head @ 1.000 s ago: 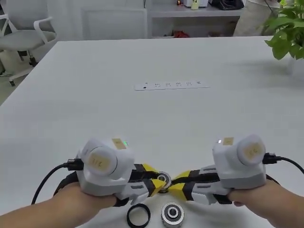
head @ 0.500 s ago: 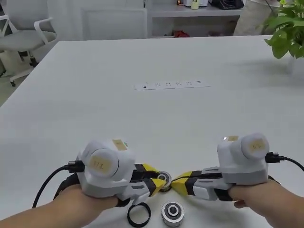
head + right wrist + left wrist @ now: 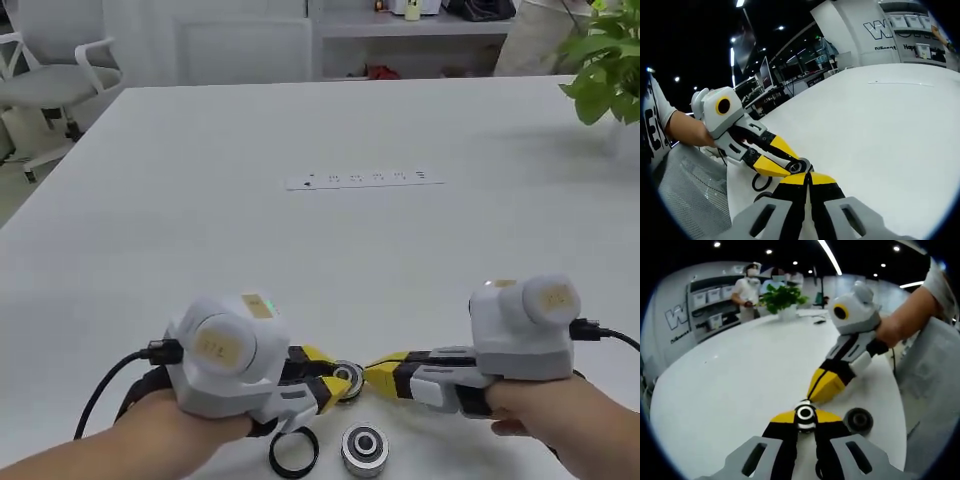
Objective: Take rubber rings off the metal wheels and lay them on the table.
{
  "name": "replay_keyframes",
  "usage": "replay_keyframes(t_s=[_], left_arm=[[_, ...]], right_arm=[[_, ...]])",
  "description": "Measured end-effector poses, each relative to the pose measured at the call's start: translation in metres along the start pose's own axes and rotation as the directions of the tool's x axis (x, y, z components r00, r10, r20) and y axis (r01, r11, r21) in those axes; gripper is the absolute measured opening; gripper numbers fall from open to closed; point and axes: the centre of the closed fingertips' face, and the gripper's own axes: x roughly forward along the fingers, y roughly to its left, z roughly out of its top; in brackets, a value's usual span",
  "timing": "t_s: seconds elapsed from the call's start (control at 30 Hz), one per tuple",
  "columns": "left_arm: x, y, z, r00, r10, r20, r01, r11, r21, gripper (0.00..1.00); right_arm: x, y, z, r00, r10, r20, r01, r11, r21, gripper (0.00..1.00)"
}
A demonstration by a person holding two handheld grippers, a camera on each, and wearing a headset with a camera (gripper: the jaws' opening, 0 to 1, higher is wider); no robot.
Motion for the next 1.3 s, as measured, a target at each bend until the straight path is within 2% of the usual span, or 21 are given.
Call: replay_keyframes(t_s=[0.17, 0.33, 1.1, 1.2, 1.27, 1.3], left_arm=[[0.0, 0.0, 0.0, 1.0, 0.003, -0.005, -0.003, 1.0, 0.005, 0.13], [0.0, 0.0, 0.0, 1.0, 0.008, -0.005, -0.008, 1.0, 0.002, 0.12], [0.001, -0.001, 0.0, 0.9999, 0.012, 0.006, -0.012, 1.0, 0.003, 0.13], [0.001, -0.001, 0.001, 0.9999, 0.012, 0.008, -0.012, 1.0, 0.004, 0.13], [0.002, -0.001, 0.001, 0.9999, 0.013, 0.008, -0.013, 1.0, 0.005, 0.13], [0.002, -0.001, 0.001, 0.9999, 0.013, 0.009, -0.013, 1.0, 0.005, 0.13]], right_arm=[[0.001, 0.003, 0.002, 1.0, 0.0, -0.006, 0.0, 1.0, -0.028, 0.0], [0.001, 0.003, 0.002, 1.0, 0.008, -0.001, -0.008, 1.0, -0.012, 0.0], [0.003, 0.015, 0.003, 0.9985, 0.055, 0.0, -0.055, 0.998, -0.029, 0.0], [0.003, 0.017, 0.004, 0.9976, 0.069, 0.01, -0.069, 0.997, -0.018, 0.0], [0.004, 0.027, 0.011, 0.9925, 0.115, 0.042, -0.115, 0.993, 0.0, 0.0], [0.005, 0.028, 0.012, 0.9939, 0.105, 0.036, -0.104, 0.994, -0.011, 0.0]])
